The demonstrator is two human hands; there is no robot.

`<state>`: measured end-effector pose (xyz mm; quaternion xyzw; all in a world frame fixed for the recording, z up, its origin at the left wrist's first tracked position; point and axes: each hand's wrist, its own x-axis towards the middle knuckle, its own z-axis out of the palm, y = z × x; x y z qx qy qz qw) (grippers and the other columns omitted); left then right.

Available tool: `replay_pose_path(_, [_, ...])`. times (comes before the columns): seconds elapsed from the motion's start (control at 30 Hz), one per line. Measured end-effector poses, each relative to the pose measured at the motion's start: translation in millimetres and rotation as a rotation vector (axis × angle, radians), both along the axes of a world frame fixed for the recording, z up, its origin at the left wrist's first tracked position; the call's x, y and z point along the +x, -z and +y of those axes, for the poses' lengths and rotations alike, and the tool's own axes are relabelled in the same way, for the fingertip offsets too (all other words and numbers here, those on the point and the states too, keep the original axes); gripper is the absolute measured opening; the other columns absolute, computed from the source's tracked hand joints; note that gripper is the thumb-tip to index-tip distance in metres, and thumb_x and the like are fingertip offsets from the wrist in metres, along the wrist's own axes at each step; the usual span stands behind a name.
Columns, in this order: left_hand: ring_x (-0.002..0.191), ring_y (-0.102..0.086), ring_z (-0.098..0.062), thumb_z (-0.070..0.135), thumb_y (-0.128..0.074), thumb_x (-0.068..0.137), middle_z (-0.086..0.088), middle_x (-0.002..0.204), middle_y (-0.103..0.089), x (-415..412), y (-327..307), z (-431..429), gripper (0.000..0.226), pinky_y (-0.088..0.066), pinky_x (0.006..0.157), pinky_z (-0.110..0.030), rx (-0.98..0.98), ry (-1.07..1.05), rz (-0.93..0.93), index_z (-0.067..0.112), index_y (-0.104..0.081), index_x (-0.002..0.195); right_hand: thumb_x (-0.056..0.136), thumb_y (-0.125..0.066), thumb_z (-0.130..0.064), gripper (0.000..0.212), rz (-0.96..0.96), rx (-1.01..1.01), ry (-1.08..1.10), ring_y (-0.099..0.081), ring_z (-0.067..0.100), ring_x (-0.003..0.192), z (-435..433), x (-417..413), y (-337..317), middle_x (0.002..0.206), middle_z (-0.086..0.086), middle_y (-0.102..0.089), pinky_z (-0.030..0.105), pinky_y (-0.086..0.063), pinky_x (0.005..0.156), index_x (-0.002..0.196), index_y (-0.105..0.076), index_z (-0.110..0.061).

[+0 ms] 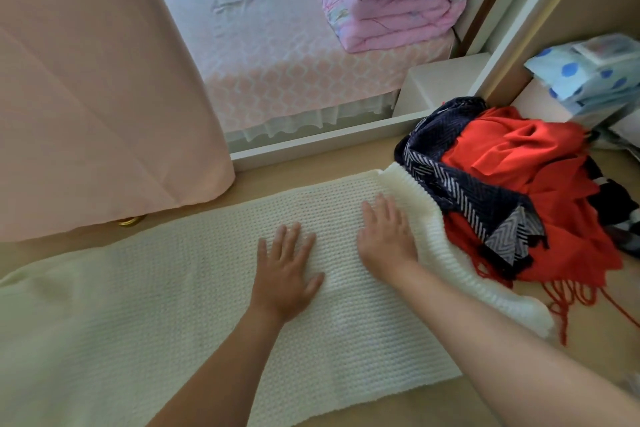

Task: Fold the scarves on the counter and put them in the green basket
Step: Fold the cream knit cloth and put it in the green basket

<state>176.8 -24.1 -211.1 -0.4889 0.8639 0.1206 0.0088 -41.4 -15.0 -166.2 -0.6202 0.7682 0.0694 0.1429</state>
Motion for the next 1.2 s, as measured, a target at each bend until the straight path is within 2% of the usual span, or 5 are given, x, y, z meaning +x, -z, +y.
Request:
replay_pose_path(0.13, [0.144, 0.032, -0.016, 0.057, -0.012, 0.096, 0.005, 0.159, 0.029, -14, -10, 6, 0.069, 0.015, 0.117, -0.054, 0.154, 0.039, -0.001, 0.031, 0.013, 0.154, 0.1, -0.013, -0.05, 0.067, -0.196, 0.055, -0.25, 0.023, 0.021, 0.149, 33, 46, 14, 0.163, 0.005, 0.022, 0.049, 0.005, 0.123, 0.157, 0.012, -0.026])
replay_pose_path(0.37, [0.149, -0.017, -0.029, 0.038, -0.036, 0.083, -0.006, 0.159, -0.025, 34, -16, 38, 0.064, -0.007, 0.119, -0.057, 0.02, -0.176, 0.076, 0.022, -0.039, 0.145, 0.097, -0.015, -0.064, 0.074, -0.026, 0.209, -0.283, 0.041, 0.017, 0.14, 54, 3, 14, 0.153, 0.0, 0.044, 0.051, 0.016, 0.119, 0.149, 0.03, -0.036])
replay_pose_path(0.57, [0.149, 0.019, -0.02, 0.068, -0.042, 0.087, 0.004, 0.163, 0.019, 45, -26, 48, 0.086, 0.009, 0.119, -0.052, 0.259, -0.062, -0.063, 0.039, 0.001, 0.155, 0.095, -0.02, -0.047, 0.076, 0.132, 0.227, -0.142, 0.023, 0.03, 0.149, 48, 16, -1, 0.161, 0.014, 0.027, 0.056, 0.013, 0.118, 0.156, 0.017, -0.02])
replay_pose_path(0.97, [0.113, -0.049, -0.015, 0.023, -0.054, 0.094, 0.005, 0.125, -0.052, 193, -77, 56, 0.037, -0.04, 0.096, -0.031, 0.05, -0.287, 0.206, 0.022, -0.05, 0.131, 0.097, -0.046, -0.027, 0.056, -0.276, 0.055, -0.398, -0.019, 0.027, 0.148, 49, 211, -36, 0.162, 0.009, -0.019, 0.044, -0.019, 0.119, 0.151, -0.033, -0.021])
replay_pose_path(1.2, [0.072, -0.044, -0.019, -0.006, -0.054, 0.063, 0.006, 0.083, -0.047, 372, -83, 73, 0.033, -0.037, 0.061, -0.033, -0.097, -0.369, 0.21, 0.016, -0.051, 0.088, 0.097, -0.046, -0.03, 0.047, -0.412, 0.07, -0.449, -0.042, 0.023, 0.13, 54, 381, -43, 0.144, 0.003, -0.044, 0.038, -0.033, 0.11, 0.143, -0.046, -0.022])
